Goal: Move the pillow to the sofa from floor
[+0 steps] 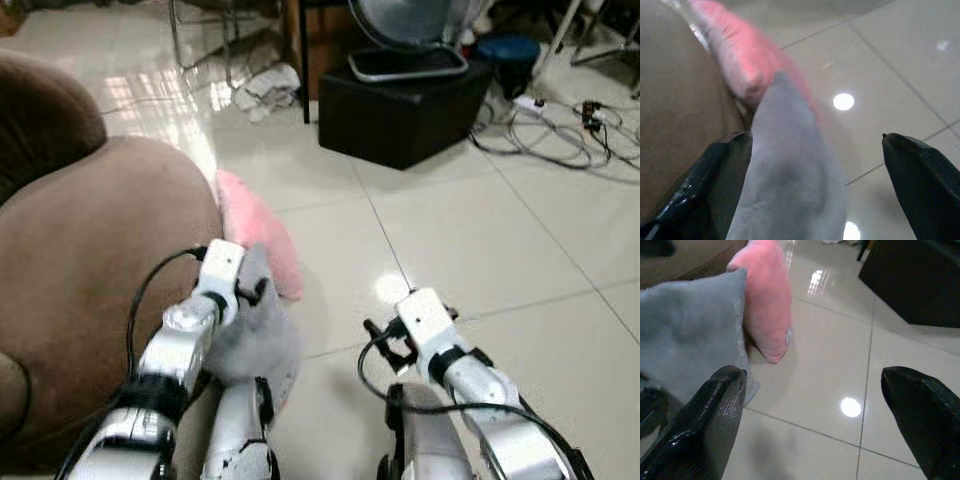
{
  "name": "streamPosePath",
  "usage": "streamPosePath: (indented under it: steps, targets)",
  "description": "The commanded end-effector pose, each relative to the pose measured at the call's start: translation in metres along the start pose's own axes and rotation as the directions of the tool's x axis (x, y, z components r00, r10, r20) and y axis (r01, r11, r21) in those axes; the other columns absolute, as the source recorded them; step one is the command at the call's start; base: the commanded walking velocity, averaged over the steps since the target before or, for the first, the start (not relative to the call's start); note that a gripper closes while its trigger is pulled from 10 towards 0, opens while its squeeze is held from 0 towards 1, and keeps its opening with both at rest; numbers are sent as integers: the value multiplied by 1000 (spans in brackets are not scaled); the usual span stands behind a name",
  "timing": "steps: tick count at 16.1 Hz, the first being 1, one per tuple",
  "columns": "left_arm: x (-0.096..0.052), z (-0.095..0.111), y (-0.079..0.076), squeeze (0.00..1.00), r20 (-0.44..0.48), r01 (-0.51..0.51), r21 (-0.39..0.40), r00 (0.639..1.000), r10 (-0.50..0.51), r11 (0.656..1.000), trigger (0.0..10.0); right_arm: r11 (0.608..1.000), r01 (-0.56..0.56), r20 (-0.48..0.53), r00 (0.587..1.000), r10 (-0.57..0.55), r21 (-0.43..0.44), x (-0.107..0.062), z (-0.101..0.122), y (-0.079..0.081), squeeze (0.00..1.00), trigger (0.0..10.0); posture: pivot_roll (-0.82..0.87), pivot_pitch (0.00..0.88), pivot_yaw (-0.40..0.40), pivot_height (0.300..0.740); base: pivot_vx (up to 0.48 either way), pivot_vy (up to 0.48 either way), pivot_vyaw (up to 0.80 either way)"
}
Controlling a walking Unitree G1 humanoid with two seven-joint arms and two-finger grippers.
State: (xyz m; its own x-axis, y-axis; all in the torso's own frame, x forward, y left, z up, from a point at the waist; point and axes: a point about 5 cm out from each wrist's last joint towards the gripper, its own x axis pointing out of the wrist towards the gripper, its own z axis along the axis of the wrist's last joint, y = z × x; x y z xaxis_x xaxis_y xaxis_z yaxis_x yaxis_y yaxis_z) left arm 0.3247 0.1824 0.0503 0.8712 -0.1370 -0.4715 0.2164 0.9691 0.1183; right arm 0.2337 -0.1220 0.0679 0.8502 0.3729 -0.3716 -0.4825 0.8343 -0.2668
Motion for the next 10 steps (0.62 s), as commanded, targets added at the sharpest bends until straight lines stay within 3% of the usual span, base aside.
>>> streamPosePath:
  steps: [1, 3, 6, 9, 10]
  targets:
    - [1, -10, 9, 1000, -46, -44, 4, 998, 44, 999, 10000, 1000, -20, 3, 1000, 20, -6, -3, 0, 5, 0, 10000, -44, 194, 40, 590, 0, 0, 0]
    - [3, -16, 20, 1000, -85, -97, -5, 992, 96, 995, 10000, 999, -35, 5, 999, 35, 15, -12, 0, 12, 0, 10000, -51, 234, 41, 585, 0, 0, 0]
    - [3, -20, 23, 1000, -88, -105, -14, 991, 103, 994, 10000, 999, -43, 18, 999, 43, 32, -18, 2, 15, 0, 10000, -51, 257, 42, 560, 0, 0, 0]
    - [6, -16, 20, 1000, -46, -70, -98, 997, 65, 993, 10000, 998, -38, 36, 999, 36, 45, -22, 6, 18, 0, 10000, -54, 273, 42, 541, 0, 0, 0]
    - [6, -15, 21, 0, -44, -70, -110, 997, 65, 992, 10000, 998, -48, 39, 998, 47, 45, -23, 6, 19, 0, 10000, -55, 279, 41, 541, 0, 0, 0]
